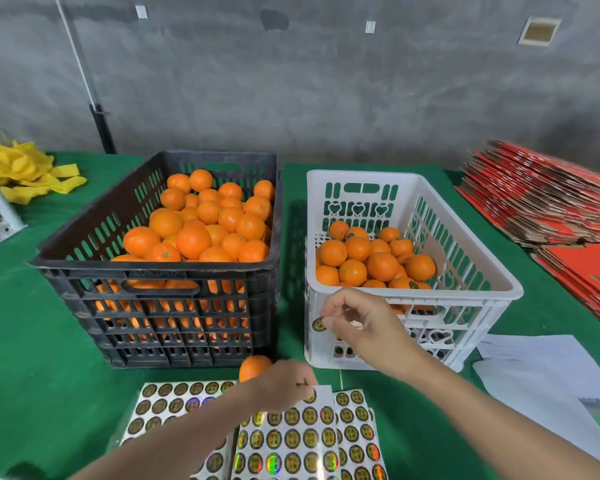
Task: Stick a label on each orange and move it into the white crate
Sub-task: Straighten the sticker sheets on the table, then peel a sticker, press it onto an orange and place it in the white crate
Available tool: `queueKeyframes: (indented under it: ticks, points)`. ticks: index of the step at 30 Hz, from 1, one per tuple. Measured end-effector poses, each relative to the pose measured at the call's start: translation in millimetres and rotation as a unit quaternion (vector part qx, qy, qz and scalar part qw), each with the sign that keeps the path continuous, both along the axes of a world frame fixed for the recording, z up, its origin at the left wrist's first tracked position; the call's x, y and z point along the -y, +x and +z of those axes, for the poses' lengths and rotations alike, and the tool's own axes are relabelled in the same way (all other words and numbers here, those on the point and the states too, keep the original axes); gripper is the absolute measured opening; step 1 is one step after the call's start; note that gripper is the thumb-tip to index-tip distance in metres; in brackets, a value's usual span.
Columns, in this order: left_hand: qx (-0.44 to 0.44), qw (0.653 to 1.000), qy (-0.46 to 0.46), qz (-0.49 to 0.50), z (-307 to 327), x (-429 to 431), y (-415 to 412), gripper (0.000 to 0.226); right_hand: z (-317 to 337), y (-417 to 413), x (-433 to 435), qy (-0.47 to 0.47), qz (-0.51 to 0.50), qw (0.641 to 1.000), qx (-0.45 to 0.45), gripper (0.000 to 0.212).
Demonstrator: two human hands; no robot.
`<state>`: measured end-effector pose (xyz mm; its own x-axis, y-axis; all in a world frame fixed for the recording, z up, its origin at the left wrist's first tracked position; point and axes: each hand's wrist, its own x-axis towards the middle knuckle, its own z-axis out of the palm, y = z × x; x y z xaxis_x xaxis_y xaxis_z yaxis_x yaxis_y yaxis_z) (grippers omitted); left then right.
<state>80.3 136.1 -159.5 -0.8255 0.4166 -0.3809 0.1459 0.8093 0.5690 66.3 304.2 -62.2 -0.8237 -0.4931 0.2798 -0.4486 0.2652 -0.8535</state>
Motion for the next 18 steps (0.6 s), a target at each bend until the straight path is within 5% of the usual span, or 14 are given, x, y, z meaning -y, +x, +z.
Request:
queueKeyframes:
  ticks: [4, 8, 10, 13, 15, 18]
  points:
    - [-0.168, 0.985, 0.007, 0.035, 21.2, 0.0, 13.5, 0.045, 28.9, -14.7, 10.7, -0.011, 0.032, 0.998, -0.043, 0.028]
    - [-0.489, 0.851, 0.175, 0.076, 86.2, 38.7, 1.0, 0.022, 55.4, -39.4, 21.8, -0.017, 0.030, 0.996, -0.085, 0.027]
    - [-0.529, 0.813, 0.174, 0.171, 113.8, 67.3, -27.9, 0.017, 63.2, -51.5, 29.2, -0.015, 0.025, 0.996, -0.082, 0.026]
    - [-0.347, 0.891, 0.024, 0.293, 141.9, 116.1, -90.4, 0.021, 67.2, -65.3, 40.1, -0.002, 0.028, 0.997, -0.068, 0.021]
    - [-0.172, 0.940, -0.108, 0.274, 145.1, 141.8, -124.0, 0.014, 66.1, -71.3, 45.6, 0.020, 0.027, 0.997, -0.065, 0.017]
    - [-0.036, 0.956, -0.215, 0.196, 135.1, 150.0, -145.2, 0.033, 61.4, -75.9, 47.6, 0.035, 0.003, 0.998, -0.061, 0.016]
